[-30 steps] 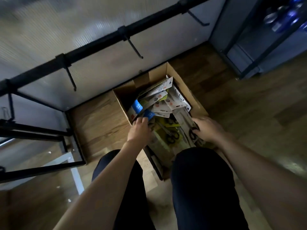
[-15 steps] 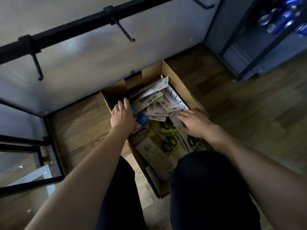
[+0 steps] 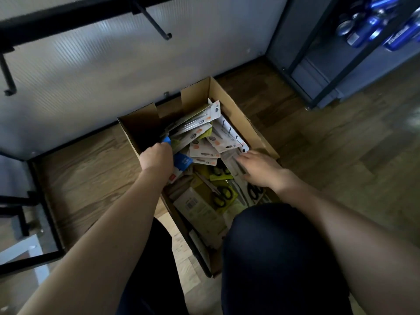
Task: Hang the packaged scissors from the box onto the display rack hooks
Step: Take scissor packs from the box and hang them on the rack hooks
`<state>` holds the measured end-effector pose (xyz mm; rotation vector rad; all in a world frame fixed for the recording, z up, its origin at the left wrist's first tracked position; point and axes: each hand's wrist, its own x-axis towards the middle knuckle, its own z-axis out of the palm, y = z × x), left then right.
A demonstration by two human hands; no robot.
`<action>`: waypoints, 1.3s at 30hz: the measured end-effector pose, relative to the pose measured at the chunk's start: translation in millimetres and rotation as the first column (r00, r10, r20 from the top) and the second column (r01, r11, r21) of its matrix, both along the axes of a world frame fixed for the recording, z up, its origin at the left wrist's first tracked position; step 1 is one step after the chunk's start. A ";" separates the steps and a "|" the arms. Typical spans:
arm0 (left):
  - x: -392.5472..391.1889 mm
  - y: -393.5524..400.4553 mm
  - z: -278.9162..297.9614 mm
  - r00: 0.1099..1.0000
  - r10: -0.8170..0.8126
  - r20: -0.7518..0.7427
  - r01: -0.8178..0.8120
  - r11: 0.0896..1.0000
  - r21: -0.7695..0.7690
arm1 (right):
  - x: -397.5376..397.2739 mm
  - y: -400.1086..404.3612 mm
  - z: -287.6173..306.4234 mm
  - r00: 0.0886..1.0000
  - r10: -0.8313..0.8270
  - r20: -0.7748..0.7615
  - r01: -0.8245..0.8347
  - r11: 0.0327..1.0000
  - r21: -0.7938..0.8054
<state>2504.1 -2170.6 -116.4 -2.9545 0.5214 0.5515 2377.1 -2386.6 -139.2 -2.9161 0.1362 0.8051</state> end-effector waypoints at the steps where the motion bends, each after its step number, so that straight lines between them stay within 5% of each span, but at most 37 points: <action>1: -2.0 -1.5 1.2 1.000 -0.008 -0.013 0.008 1.000 0.011 | 2.0 1.9 -3.6 1.000 -0.002 -0.019 0.002 1.000 -0.001; 10: -12.8 -5.1 17.6 0.996 -0.047 -0.079 0.048 0.999 0.009 | 27.0 21.1 -36.3 0.965 -0.159 -0.208 0.153 0.987 -0.046; 24: -10.9 16.1 29.2 0.995 -0.076 -0.069 0.074 0.997 -0.029 | 22.0 17.7 -57.8 0.850 -0.483 -0.211 0.507 0.859 0.078; 29: -10.9 12.7 26.1 0.993 -0.087 -0.085 0.087 0.996 -0.009 | 15.2 29.0 -60.0 0.791 -0.491 -0.365 0.592 0.764 0.256; 35: -9.6 11.6 22.1 0.991 -0.100 -0.089 0.099 0.995 -0.009 | -2.7 22.4 -61.9 0.642 -0.720 -0.264 0.741 0.494 0.455; 37: -8.7 12.6 22.3 0.990 -0.103 -0.094 0.102 0.995 -0.017 | -6.0 18.8 -61.7 0.664 -0.705 -0.251 0.723 0.518 0.457; 39: -7.9 12.7 22.7 0.989 -0.108 -0.097 0.107 0.994 -0.019 | -5.5 16.1 -60.9 0.772 -0.603 -0.201 0.628 0.677 0.384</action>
